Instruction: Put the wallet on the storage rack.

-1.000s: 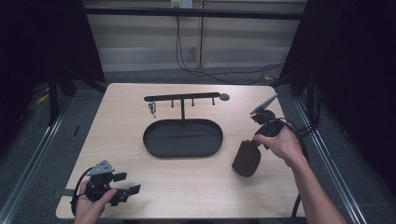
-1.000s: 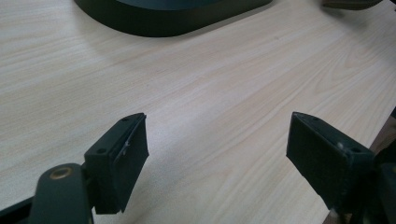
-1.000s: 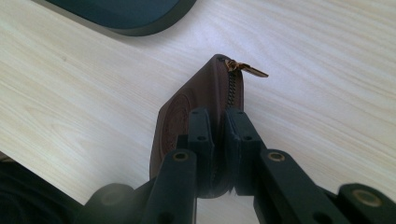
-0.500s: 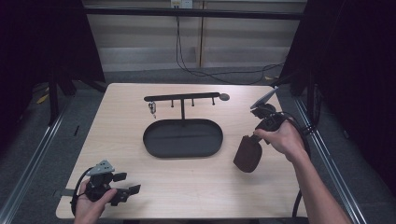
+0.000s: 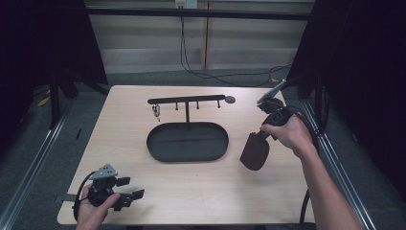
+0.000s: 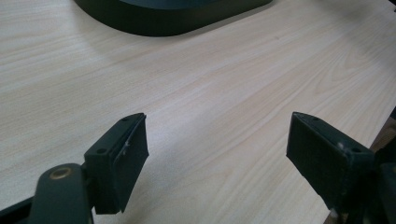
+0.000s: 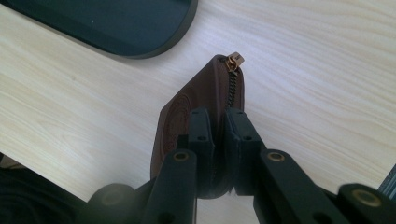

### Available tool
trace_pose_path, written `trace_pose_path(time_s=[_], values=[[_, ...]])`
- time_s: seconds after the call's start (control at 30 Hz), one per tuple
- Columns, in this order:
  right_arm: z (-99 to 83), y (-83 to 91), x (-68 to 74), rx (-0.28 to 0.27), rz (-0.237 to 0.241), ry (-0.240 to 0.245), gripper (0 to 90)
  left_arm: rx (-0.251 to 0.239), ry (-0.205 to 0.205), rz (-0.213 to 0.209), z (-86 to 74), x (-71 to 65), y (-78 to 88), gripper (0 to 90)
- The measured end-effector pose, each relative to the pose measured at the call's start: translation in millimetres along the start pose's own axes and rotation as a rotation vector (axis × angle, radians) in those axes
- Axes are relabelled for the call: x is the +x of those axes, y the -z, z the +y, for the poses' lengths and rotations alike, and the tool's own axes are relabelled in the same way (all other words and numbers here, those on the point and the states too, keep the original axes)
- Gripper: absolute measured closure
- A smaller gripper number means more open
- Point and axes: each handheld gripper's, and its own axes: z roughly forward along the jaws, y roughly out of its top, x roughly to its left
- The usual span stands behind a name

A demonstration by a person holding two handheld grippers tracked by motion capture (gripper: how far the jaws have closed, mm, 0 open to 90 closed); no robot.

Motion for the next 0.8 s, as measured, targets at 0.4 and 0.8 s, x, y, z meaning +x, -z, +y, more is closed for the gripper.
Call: trace_pose_path(time_s=[0.4,0.8], values=[[15.6,7.4,6.0,-0.036,-0.005,0.010,81.6,0.001,0.007,-0.001,-0.4,1.2,-0.4,20.5],[29.7,3.3,18.1,-0.061,0.010,0.024,81.6,0.002,0.001,-0.003,-0.3,0.9,0.2,20.5]])
